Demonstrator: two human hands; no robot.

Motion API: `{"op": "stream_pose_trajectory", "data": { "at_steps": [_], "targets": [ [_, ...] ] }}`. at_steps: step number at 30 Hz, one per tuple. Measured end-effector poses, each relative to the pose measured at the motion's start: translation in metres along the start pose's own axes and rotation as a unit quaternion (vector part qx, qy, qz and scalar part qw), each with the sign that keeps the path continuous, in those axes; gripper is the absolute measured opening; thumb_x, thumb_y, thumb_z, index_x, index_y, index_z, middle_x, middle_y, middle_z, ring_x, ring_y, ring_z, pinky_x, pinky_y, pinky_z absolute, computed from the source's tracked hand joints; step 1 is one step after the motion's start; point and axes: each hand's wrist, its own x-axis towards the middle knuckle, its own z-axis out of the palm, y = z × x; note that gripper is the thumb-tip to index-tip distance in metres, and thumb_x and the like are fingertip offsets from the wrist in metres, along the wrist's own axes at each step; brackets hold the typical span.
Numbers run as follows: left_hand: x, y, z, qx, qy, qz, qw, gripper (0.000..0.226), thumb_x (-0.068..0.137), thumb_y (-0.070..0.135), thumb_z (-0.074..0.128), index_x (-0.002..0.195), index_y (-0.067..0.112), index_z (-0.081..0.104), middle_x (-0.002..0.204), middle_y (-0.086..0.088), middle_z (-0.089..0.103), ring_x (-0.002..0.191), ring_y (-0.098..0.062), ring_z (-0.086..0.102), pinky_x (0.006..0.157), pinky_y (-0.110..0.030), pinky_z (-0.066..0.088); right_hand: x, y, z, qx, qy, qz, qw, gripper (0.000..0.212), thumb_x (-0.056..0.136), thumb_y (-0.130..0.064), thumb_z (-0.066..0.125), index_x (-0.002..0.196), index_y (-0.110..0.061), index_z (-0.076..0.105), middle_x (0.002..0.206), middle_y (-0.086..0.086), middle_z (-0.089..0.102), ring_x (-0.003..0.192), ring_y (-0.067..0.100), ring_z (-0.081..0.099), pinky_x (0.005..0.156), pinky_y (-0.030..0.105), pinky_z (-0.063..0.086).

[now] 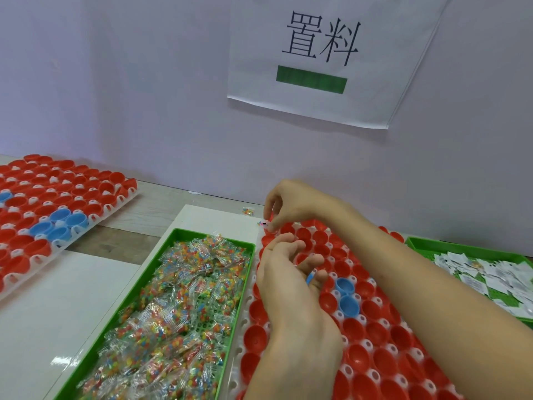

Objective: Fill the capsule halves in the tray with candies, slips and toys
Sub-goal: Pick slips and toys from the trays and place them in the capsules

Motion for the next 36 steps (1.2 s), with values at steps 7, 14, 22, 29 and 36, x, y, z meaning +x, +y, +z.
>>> {"op": "stream_pose_trajectory", "data": {
  "at_steps": [7, 14, 22, 29, 36],
  "targets": [
    [-0.006, 0.029, -0.001, 0.033, -0.033, 0.047, 0.998, 0.017, 0.094, 0.002, 0.05, 0.091, 0.016, 0.06, 0.066, 0.004, 0.059, 0.053, -0.008, 0.051, 0.051, -0.019, 0.043, -0.062, 0.002, -0.038, 0.107, 0.108, -0.004, 0.988, 0.006, 0.089, -0.021, 0.074, 0.094, -0.02, 0.077, 0.086, -0.006, 0.073, 0.075, 0.002, 0.066, 0.073, 0.018, 0.052],
    [-0.017, 0.035, 0.0, 0.037, -0.078, 0.078, 0.993, 0.019, 0.094, 0.003, 0.047, 0.093, 0.02, 0.056, 0.075, 0.005, 0.057, 0.057, -0.009, 0.051, 0.055, -0.019, 0.044, -0.244, 0.079, -0.059, 0.157, 0.237, 0.106, 0.953, 0.014, 0.091, -0.024, 0.071, 0.086, -0.036, 0.076, 0.083, -0.014, 0.074, 0.074, 0.004, 0.069, 0.063, 0.021, 0.052],
    [-0.026, 0.023, 0.005, 0.068, -0.112, 0.098, 0.987, 0.017, 0.095, 0.006, 0.047, 0.095, 0.021, 0.055, 0.077, 0.005, 0.058, 0.059, -0.01, 0.052, 0.056, -0.02, 0.044, -0.324, 0.118, 0.017, 0.138, 0.227, 0.224, 0.938, 0.019, 0.08, -0.034, 0.081, 0.094, -0.044, 0.072, 0.095, -0.019, 0.07, 0.076, 0.002, 0.064, 0.068, 0.023, 0.047],
    [-0.023, 0.024, 0.003, 0.072, -0.126, 0.116, 0.983, 0.017, 0.094, 0.007, 0.047, 0.095, 0.022, 0.054, 0.075, 0.006, 0.06, 0.059, -0.01, 0.052, 0.056, -0.019, 0.045, -0.293, 0.118, 0.051, 0.143, 0.303, 0.254, 0.907, 0.018, 0.076, -0.026, 0.085, 0.087, -0.032, 0.071, 0.076, -0.008, 0.069, 0.067, 0.008, 0.063, 0.062, 0.015, 0.046],
    [-0.023, 0.019, 0.004, 0.083, -0.133, 0.111, 0.981, 0.016, 0.095, 0.008, 0.048, 0.095, 0.023, 0.055, 0.076, 0.006, 0.059, 0.057, -0.009, 0.053, 0.057, -0.019, 0.046, -0.297, 0.127, 0.047, 0.208, 0.425, 0.262, 0.841, 0.021, 0.077, -0.012, 0.083, 0.079, -0.031, 0.074, 0.075, -0.009, 0.071, 0.063, 0.001, 0.066, 0.065, 0.017, 0.05]
  ]
}}
